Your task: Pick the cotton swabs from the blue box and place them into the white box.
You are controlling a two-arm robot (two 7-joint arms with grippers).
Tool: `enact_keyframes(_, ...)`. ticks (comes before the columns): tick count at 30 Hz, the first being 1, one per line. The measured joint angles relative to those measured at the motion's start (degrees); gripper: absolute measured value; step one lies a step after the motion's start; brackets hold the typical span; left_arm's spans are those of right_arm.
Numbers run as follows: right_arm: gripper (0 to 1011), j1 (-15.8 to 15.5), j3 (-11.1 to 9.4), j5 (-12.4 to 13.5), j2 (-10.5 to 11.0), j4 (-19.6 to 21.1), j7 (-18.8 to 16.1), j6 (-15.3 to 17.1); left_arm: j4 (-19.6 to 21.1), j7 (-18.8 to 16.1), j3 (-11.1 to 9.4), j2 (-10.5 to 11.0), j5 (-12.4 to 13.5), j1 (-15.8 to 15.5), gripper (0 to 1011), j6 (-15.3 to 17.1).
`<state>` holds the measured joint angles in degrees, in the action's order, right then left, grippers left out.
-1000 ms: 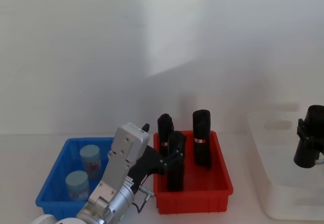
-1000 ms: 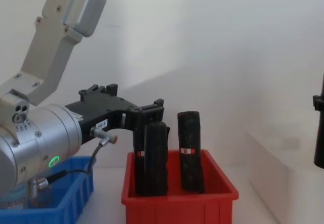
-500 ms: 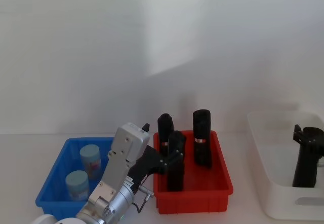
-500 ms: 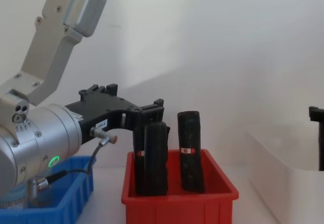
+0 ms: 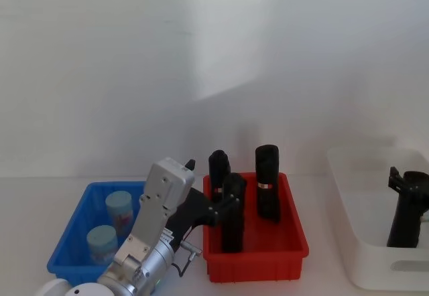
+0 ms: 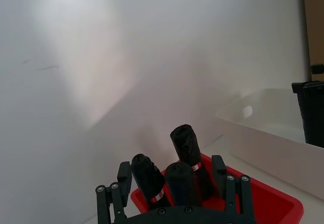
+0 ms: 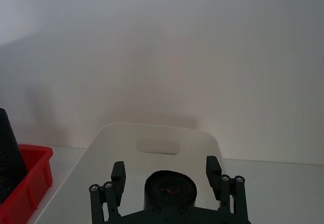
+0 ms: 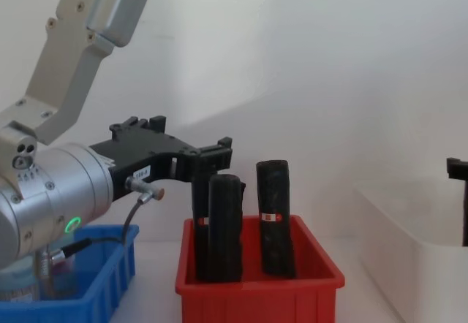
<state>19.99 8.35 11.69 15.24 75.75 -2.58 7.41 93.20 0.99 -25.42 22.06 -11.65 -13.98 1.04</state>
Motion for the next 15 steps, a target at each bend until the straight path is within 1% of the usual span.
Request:
enact_keyframes(8, 1001, 0.1, 0.0, 0.1, 0.0, -0.2, -0.1, -0.1, 0.2, -0.1, 1.4, 1.0, -0.8, -0.3, 1000, 0.8)
enact_keyframes(15, 1001, 0.1, -0.1, 0.2, 0.0, -0.4, -0.1, -0.1, 0.5, -1.7, 3.2, 2.6, -2.1, 0.1, 1000, 1.8)
